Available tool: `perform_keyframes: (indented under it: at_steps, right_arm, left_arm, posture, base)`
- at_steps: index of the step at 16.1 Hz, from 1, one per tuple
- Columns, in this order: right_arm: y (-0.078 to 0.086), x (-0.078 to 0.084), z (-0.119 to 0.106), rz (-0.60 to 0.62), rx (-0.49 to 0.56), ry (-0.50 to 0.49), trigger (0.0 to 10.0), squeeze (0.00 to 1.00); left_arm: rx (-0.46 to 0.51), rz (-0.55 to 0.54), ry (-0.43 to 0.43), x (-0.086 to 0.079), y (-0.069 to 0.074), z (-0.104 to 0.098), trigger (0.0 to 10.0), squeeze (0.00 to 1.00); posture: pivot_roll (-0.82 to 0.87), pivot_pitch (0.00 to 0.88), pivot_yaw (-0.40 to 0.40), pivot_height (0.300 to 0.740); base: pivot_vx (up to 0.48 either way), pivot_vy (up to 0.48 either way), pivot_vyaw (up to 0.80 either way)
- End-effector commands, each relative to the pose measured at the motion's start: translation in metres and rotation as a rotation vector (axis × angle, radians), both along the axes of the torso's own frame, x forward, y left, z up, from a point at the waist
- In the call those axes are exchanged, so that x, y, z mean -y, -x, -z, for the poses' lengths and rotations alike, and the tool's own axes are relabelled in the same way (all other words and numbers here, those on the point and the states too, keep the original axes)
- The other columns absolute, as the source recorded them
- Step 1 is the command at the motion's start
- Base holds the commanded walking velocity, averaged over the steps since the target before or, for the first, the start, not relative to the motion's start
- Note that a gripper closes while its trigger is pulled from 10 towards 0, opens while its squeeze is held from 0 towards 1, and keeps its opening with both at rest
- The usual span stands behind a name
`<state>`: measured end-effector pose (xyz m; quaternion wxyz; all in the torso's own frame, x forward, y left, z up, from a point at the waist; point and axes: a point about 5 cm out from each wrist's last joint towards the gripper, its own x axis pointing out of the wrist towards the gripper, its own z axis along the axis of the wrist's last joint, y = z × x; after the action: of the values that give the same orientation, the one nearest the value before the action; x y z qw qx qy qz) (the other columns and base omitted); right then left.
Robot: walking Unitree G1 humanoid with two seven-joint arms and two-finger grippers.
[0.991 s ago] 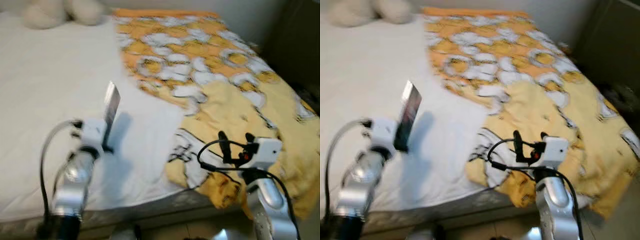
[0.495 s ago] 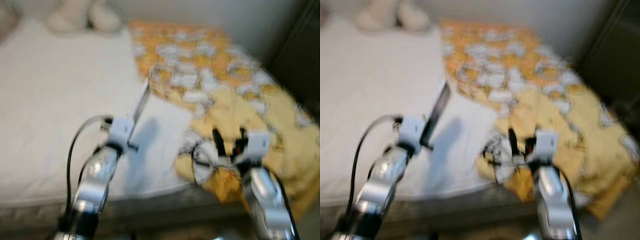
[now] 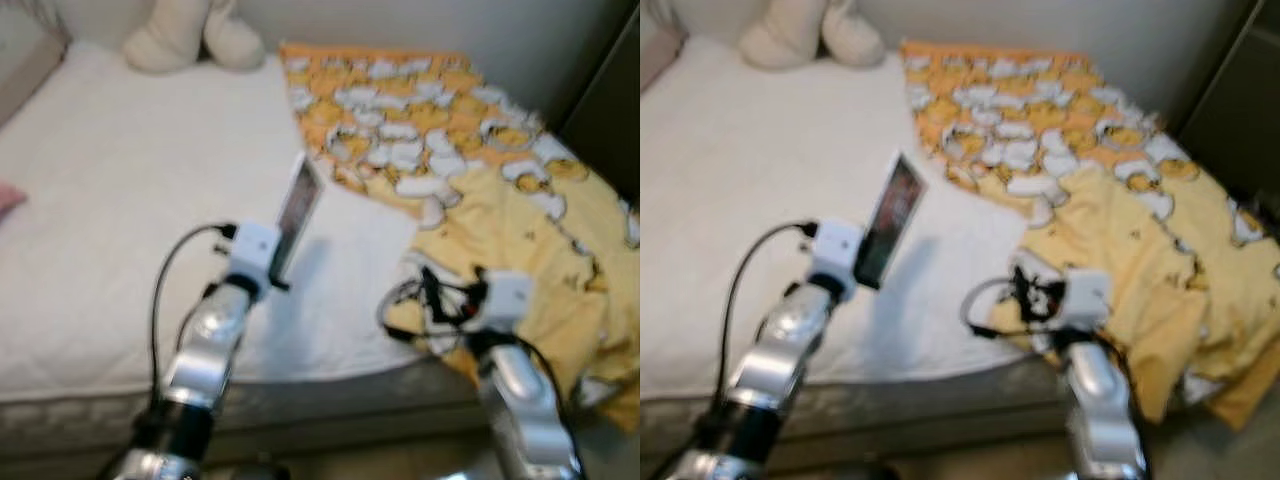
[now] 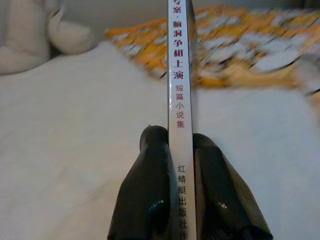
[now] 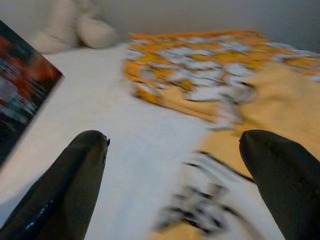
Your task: Clean up the room
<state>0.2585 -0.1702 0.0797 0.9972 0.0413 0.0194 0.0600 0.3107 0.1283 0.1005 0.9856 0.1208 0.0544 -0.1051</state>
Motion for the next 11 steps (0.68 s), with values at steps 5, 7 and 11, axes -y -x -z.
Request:
perform_keyframes:
  at_steps: [5, 7, 11]
  right_arm:
    - [-0.0012, 0.0067, -0.0054, -0.013, 0.022, 0.011, 10.0, 0.15]
    - [-0.0026, 0.0047, -0.0040, -0.030, 0.014, 0.009, 10.0, 0.20]
    - [-0.0058, 0.0025, -0.0018, -0.050, -0.001, 0.013, 10.0, 0.23]
  left_arm:
    - [0.041, -0.006, 0.029, 0.0072, -0.0039, -0.0115, 0.0, 0.00]
    - [0.041, -0.018, 0.029, 0.0052, -0.0043, -0.0116, 0.0, 0.00]
    - [0.043, -0.020, 0.027, 0.0063, -0.0039, -0.0119, 0.0, 0.00]
  posture:
    - [0.12, 0.006, -0.039, 0.740]
    - [0.13, 0.006, -0.043, 0.740]
    - [0.14, 0.000, -0.050, 0.740]
  base:
    - [0.000, 0.469, 0.08]
    - [0.272, 0.000, 0.00]
    - [0.060, 0.000, 0.00]
